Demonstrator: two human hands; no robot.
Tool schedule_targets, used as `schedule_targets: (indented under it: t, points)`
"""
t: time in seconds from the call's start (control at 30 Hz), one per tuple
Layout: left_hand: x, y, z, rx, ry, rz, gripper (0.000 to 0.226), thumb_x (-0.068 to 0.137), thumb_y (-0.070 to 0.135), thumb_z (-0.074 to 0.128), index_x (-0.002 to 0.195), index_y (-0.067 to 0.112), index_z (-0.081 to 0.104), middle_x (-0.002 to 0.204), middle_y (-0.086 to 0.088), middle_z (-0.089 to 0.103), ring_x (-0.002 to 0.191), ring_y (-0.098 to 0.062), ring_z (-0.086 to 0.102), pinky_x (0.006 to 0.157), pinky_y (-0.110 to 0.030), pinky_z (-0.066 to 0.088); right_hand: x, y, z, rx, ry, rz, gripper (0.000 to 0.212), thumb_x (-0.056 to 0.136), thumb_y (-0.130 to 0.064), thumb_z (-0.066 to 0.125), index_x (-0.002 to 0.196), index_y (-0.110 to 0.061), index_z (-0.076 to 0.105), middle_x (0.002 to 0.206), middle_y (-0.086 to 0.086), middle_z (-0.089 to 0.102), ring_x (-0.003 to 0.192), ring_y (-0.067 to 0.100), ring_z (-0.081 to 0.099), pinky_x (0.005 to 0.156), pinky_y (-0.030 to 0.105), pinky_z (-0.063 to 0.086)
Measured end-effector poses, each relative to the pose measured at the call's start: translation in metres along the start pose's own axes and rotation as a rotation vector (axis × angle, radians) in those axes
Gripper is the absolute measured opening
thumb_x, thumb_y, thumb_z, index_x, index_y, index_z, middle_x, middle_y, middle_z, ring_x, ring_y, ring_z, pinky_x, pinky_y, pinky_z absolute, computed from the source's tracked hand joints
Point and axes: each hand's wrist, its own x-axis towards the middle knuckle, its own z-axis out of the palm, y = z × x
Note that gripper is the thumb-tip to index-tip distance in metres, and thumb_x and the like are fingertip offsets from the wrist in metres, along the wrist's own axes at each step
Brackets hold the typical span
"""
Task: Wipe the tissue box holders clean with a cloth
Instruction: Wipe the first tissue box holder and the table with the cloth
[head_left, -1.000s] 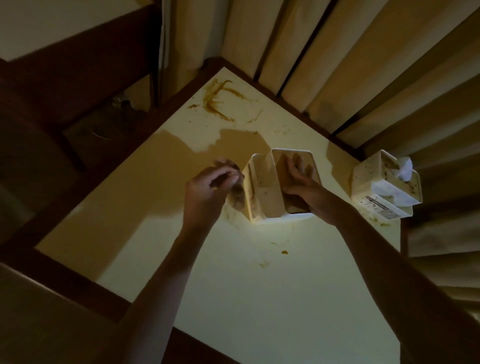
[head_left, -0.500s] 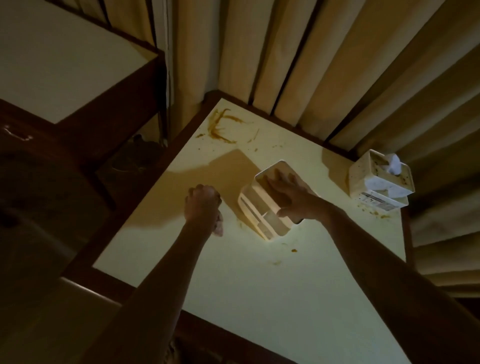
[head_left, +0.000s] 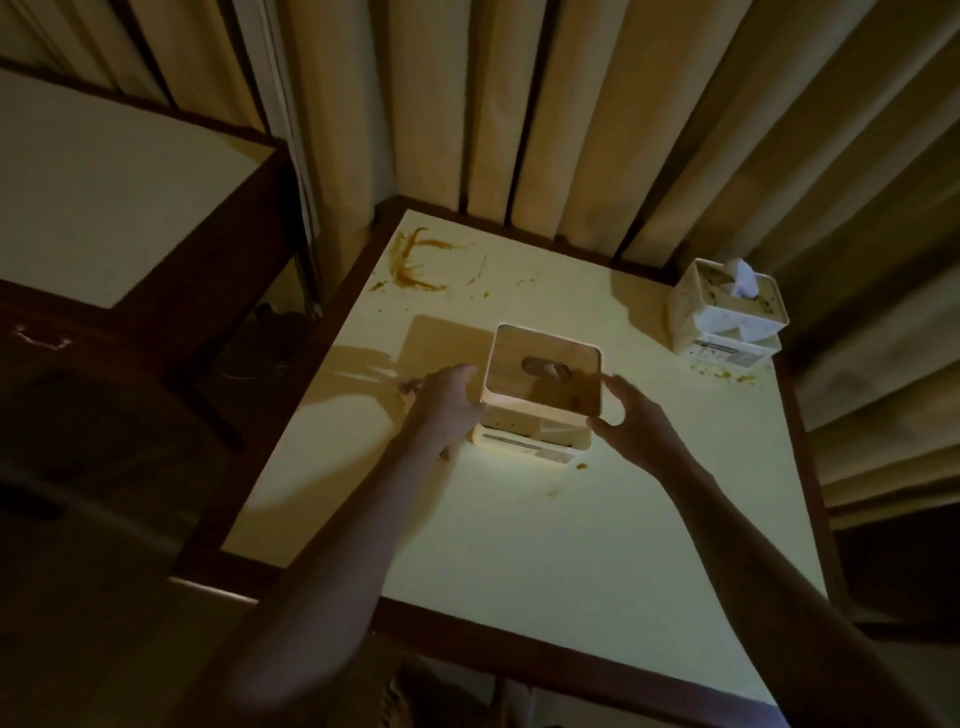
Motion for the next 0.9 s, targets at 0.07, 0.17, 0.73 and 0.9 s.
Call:
schedule_targets:
  t: [0.07,0.17,0.73,0.9]
  points:
    - [-0.003,0.008,0.002,-0.054,-0.015,0.017,0.038,0.086,0.016,0.065,0.123,0.009,0.060,0.121,-0.007,0.063,0.112,-0.023,0.059,0.087,-0.028,0.041,-0.005,-0.001,0.001,0.018,0.020,0.022,0.060,0.090,-0.028,0.062,0.144,-0.018,0.039,0.143,0.012,0.047,0.130,0.028,0.046,0.103,0.033,0.038]
    - [-0.006,0.011,0.008,-0.100,-0.023,0.025,0.034,0.085,0.013,0.065,0.119,0.010,0.063,0.113,-0.007,0.068,0.103,-0.023,0.063,0.083,-0.031,0.051,-0.009,-0.001,0.003,0.016,0.014,0.038,0.055,0.092,-0.030,0.059,0.143,-0.020,0.041,0.138,0.014,0.052,0.123,0.030,0.053,0.099,0.034,0.042]
    - [0.004,0.027,0.026,-0.108,0.130,-0.020,0.031,0.084,0.011,0.069,0.115,0.014,0.068,0.109,-0.002,0.071,0.093,-0.012,0.064,0.079,-0.023,0.049,0.014,0.035,-0.005,0.078,-0.049,0.007,0.043,0.089,-0.026,0.063,0.132,-0.023,0.056,0.108,0.006,0.069,0.099,0.028,0.064,0.074,0.026,0.043]
    - [0.007,0.029,0.025,-0.118,0.147,-0.066,0.033,0.081,0.013,0.072,0.114,0.017,0.069,0.106,0.001,0.072,0.086,-0.007,0.063,0.078,-0.027,0.052,0.015,0.041,0.003,0.150,-0.009,0.019,0.046,0.090,-0.026,0.062,0.135,-0.025,0.053,0.109,0.009,0.069,0.105,0.026,0.063,0.072,0.020,0.035]
